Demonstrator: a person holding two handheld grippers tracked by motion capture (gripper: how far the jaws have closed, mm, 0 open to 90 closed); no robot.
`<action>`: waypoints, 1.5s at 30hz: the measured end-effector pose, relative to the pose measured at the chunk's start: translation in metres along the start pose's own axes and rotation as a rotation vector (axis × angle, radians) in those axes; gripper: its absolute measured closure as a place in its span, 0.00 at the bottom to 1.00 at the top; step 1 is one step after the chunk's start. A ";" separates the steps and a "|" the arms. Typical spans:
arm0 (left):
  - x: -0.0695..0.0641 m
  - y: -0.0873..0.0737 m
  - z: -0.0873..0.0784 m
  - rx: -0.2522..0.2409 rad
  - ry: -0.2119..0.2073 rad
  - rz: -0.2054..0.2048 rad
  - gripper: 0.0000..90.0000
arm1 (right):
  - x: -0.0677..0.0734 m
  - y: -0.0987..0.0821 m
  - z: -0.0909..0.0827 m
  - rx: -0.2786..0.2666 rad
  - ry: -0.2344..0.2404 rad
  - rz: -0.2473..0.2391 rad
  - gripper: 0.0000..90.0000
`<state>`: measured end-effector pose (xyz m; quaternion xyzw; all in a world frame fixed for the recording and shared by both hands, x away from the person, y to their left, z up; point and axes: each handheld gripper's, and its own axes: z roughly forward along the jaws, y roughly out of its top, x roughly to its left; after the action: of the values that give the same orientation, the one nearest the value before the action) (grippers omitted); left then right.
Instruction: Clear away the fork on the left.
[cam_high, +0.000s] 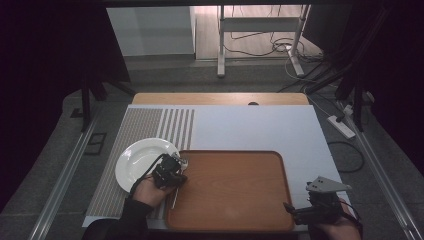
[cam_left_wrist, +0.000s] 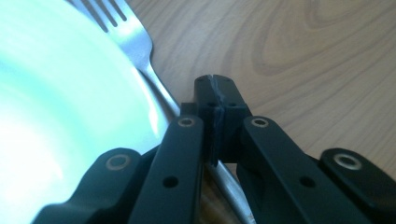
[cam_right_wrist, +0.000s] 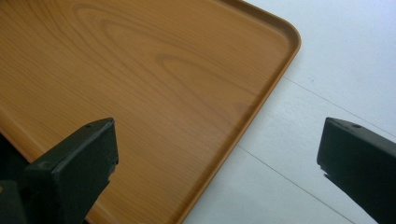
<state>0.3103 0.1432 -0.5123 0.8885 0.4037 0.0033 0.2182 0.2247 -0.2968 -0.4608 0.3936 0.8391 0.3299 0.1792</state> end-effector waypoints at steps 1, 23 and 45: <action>0.000 0.000 0.000 0.001 0.000 0.000 0.99 | 0.000 0.000 0.000 0.000 -0.001 0.000 0.00; -0.001 -0.003 -0.024 -0.138 -0.007 0.028 0.67 | -0.001 0.000 0.001 0.003 -0.003 -0.003 0.00; 0.013 -0.025 -0.046 -0.302 0.024 -0.016 0.00 | -0.001 0.001 0.002 0.007 -0.006 0.007 0.00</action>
<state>0.2926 0.1849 -0.4825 0.8423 0.4084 0.0730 0.3442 0.2265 -0.2964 -0.4613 0.3982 0.8383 0.3265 0.1790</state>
